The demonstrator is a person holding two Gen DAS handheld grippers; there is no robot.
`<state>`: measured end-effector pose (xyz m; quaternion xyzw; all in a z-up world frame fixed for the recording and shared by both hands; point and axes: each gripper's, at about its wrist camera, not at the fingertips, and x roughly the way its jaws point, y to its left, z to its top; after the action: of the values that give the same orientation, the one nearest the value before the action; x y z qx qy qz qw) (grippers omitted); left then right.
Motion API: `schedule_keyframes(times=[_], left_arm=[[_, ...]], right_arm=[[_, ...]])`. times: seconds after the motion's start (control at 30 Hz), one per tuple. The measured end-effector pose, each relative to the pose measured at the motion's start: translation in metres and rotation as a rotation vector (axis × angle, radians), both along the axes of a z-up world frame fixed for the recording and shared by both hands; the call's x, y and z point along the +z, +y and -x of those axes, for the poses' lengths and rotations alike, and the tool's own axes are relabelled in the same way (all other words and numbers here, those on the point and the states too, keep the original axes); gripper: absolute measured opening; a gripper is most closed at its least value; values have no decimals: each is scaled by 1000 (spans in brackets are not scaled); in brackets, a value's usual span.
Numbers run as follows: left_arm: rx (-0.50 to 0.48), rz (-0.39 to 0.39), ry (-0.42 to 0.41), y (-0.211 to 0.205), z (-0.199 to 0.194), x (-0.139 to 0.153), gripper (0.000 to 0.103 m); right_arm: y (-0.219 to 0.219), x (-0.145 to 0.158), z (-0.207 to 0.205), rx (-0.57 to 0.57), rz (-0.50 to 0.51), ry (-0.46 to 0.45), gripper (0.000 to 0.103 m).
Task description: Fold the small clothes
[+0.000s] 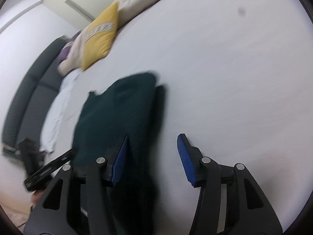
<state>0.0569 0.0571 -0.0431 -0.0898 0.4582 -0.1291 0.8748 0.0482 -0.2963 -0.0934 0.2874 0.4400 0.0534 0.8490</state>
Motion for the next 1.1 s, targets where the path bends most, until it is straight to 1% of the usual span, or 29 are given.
schedule_keyframes(times=[0.03,0.07,0.1,0.13,0.2,0.23,0.27,0.33,0.37,0.4,0.43,0.47,0.5,0.53,0.6,0.67,0.73,0.77,0.8,0.87,0.93,0.97,1.0,1.03,1.07,1.1], left_arm=[[16,0,-41,1,8,10,58],[22,5,-73,1,14,18,58],[26,5,-98,-1,18,25,58],[22,6,-130,2,16,34,59],[-16,11,-169,-7,22,42,67],[-44,10,-176,-13,23,43,68],[-70,10,-172,-21,21,41,68],[-114,16,-137,-30,19,28,68],[-130,22,-113,-32,17,20,68],[-134,19,-78,-33,13,10,68],[-125,22,-45,-33,10,0,67],[-122,34,-35,-32,9,-6,67],[-122,51,-37,-29,9,-9,67],[-125,57,-40,-29,10,-9,67],[-133,68,-38,-27,11,-9,68],[-133,88,-35,-25,12,-11,67],[-134,99,-41,-23,13,-12,67],[-134,100,-46,-22,15,-12,67],[-133,104,-52,-20,18,-10,68],[-123,114,-61,-13,24,-6,68],[-89,109,-82,-4,28,0,69],[-69,100,-105,-1,31,6,72],[-48,87,-141,3,37,13,80],[-32,73,-177,4,40,20,86],[-14,54,-222,5,46,29,98],[5,27,-275,5,54,38,103]], right_arm=[[-2,7,5,-30,49,1,51],[-4,13,10,-41,70,-12,51],[-4,23,15,-31,56,-53,51],[-2,31,17,-9,20,-85,51],[5,39,19,33,-51,-138,51],[13,42,17,79,-110,-163,51],[17,42,16,105,-143,-167,51],[32,34,11,188,-254,-158,51],[35,31,9,208,-279,-149,51],[42,21,7,238,-313,-122,51],[46,11,4,259,-322,-84,51],[48,1,3,265,-318,-53,48],[47,-15,1,250,-312,-7,39],[46,-22,0,238,-331,1,36],[35,-37,2,217,-413,-24,26],[30,-47,3,220,-430,-30,18],[23,-59,6,218,-487,-34,17],[22,-63,6,218,-496,-35,17],[22,-64,9,219,-492,-35,17],[19,-60,15,223,-445,-22,17],[11,-56,26,222,-424,-16,17],[4,-51,34,203,-410,-15,29],[-3,-45,45,176,-359,-2,37],[-11,-39,55,151,-310,-5,37],[-19,-32,62,131,-279,-23,37],[-24,-24,68,111,-258,-47,39]])
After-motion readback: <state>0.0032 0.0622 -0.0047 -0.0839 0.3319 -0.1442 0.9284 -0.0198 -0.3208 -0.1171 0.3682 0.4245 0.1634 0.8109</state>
